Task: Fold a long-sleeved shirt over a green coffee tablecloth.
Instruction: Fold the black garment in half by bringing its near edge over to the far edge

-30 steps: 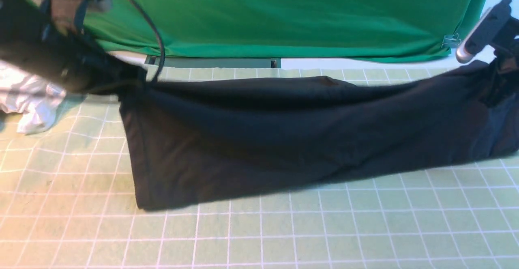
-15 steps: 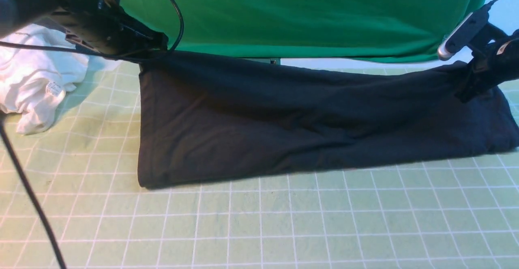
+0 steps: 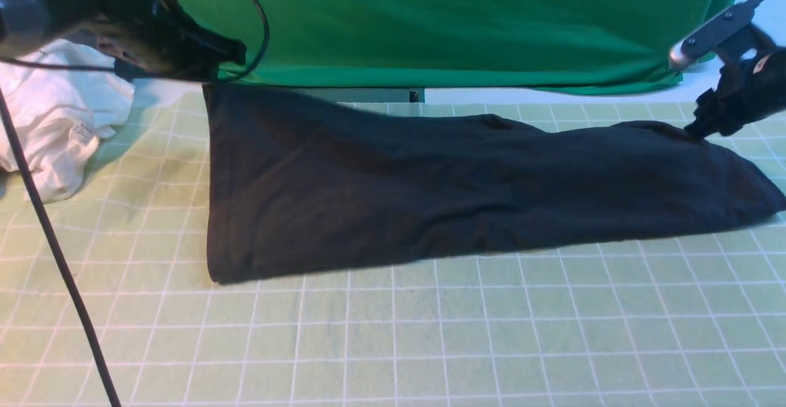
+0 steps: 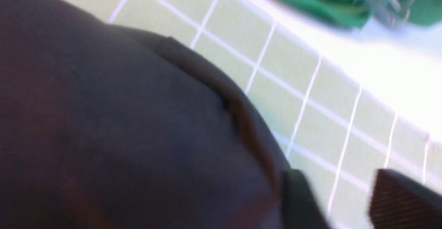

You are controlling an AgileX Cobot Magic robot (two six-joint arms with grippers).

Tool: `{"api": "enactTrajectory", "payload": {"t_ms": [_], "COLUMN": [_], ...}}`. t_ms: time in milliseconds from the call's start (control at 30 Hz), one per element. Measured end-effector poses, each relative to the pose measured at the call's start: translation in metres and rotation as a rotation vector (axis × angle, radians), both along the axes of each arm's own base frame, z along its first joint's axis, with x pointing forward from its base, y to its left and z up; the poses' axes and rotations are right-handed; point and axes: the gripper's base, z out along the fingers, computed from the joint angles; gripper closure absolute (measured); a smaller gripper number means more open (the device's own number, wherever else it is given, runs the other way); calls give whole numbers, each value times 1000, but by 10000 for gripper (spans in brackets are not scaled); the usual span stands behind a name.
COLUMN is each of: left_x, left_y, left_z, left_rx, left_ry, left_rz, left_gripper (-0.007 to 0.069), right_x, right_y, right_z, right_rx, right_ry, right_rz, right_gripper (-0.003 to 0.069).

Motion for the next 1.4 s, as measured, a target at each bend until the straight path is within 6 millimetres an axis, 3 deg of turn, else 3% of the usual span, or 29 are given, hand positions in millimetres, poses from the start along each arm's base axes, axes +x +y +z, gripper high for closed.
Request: {"api": "enactTrajectory", "payload": {"t_ms": [33,133,267,367,467,567,700,933,1067,1167,1300,1400], "left_x": [0,-8,-24,-35,-41,-44,-47,-34,-20,-8,7,15], "left_y": [0,-1,-8,-14,-21,-27,-31,-18,-11,-8,-6,-4], "left_z": [13,41,56,57,55,46,22,-24,-39,-49,-72,-86], "left_rx": [1,-33,-83,-128,-171,-223,-257,-104,3,0,-24,-34], "left_ry": [-33,-49,26,110,167,212,246,190,162,164,202,222], "left_rz": [0,3,-55,-122,-191,-241,-267,-198,-191,-163,-104,-67], "left_gripper": [372,249,233,300,400,517,615,648,559,419,225,174], "right_x": [0,1,-2,-4,-1,4,8,13,20,23,23,21], "right_y": [0,0,1,1,1,2,4,5,4,4,4,5], "right_z": [11,36,45,38,16,-17,-45,-44,-26,-15,-11,-12], "right_rx": [22,73,115,143,178,207,249,261,263,264,273,279], "right_ry": [27,52,93,153,224,327,393,366,316,292,297,314], "right_rz": [-18,-64,-98,-127,-170,-200,-216,-216,-209,-204,-210,-218], "right_gripper": [471,552,456,340,302,330,401,436,431,426,424,422]}}
